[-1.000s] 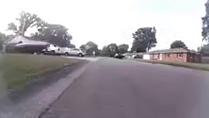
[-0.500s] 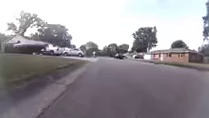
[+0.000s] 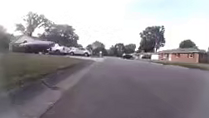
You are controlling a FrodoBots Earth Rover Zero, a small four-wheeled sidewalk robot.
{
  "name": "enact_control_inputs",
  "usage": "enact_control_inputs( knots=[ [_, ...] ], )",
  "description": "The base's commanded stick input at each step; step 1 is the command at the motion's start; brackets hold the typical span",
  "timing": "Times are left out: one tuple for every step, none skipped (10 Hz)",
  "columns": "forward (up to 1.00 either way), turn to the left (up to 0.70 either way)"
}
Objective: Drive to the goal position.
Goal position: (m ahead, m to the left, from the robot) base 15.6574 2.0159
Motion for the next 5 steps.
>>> enact_control_inputs(
  knots=[
    [0.98, 0.00],
    [0.98, 0.00],
    [0.98, 0.00],
    [0.98, 0.00],
    [0.98, 0.00]
  ],
)
